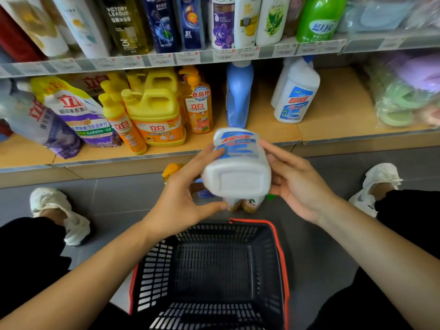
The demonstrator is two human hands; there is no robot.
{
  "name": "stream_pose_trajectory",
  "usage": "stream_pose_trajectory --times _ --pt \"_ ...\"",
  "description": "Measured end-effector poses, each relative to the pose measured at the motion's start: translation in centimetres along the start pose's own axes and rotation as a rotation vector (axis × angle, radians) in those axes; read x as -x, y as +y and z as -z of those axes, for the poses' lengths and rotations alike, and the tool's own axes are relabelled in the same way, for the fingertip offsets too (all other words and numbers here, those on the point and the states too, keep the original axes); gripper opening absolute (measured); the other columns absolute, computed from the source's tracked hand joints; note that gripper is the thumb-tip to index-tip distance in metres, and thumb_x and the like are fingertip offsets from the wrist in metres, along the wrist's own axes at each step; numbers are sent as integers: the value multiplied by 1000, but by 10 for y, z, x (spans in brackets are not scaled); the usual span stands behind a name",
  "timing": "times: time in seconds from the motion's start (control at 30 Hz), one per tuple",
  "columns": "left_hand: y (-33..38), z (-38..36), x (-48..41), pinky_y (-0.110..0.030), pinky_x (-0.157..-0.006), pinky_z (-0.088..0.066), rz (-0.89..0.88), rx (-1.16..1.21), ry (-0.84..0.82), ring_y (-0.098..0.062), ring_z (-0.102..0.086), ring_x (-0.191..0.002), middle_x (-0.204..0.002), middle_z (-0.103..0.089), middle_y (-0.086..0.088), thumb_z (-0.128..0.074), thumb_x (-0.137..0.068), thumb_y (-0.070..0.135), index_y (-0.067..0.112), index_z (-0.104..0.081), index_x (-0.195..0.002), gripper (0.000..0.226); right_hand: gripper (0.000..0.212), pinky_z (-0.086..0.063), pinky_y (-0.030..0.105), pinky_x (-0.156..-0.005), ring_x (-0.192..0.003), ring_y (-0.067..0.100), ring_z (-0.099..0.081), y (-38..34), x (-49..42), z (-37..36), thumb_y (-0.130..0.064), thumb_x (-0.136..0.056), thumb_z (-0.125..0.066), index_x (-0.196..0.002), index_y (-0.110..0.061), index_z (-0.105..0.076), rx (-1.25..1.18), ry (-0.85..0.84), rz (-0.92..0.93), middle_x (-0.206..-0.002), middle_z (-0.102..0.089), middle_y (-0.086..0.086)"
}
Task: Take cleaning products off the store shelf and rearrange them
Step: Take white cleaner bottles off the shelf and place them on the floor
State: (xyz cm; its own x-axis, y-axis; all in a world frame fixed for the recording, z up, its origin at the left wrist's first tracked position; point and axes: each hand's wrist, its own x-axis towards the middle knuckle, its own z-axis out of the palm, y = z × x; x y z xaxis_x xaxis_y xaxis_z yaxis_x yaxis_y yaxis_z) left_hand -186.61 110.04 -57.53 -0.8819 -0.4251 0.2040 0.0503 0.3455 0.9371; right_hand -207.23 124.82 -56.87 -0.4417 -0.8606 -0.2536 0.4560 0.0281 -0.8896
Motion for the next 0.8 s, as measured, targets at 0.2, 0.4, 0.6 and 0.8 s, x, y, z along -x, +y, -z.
stream_pose_trajectory --times 0.2,0.4,0.6,0.8 --pt "2 -1 -11 -23 -67 -58 3 -140 165 -4 -67 -70 -96 -72 15 -84 -81 15 35 -55 -141 70 58 -55 47 -99 -107 33 -71 4 3 -9 9 -82 -74 -134 -14 -59 394 -84 136 -111 -74 18" --pt "7 11 -13 -25 -62 -41 -5 -308 165 -9 -55 -66 -89 -71 1 -78 -80 47 35 -56 -141 67 39 -54 34 -75 -82 13 -63 -1 -3 -7 -42 -69 -83 -106 -41 -71 694 104 337 -88 -62 6" --pt "8 12 -17 -24 -72 -42 -15 -272 177 -13 -48 -84 -93 -64 16 -72 -81 58 51 -53 -138 61 49 -55 24 -91 -122 15 -64 7 -2 -7 -29 -84 -80 -129 -31 -64 416 -62 390 -126 -70 -5" --pt "13 4 -16 -24 -98 -52 -48 -35 100 -9 -61 -126 -137 -63 14 -84 -81 30 31 -50 -145 73 39 -56 27 -89 -117 19 -67 15 5 -17 -35 -82 -81 -120 -32 -70 284 -39 368 -122 -72 0"
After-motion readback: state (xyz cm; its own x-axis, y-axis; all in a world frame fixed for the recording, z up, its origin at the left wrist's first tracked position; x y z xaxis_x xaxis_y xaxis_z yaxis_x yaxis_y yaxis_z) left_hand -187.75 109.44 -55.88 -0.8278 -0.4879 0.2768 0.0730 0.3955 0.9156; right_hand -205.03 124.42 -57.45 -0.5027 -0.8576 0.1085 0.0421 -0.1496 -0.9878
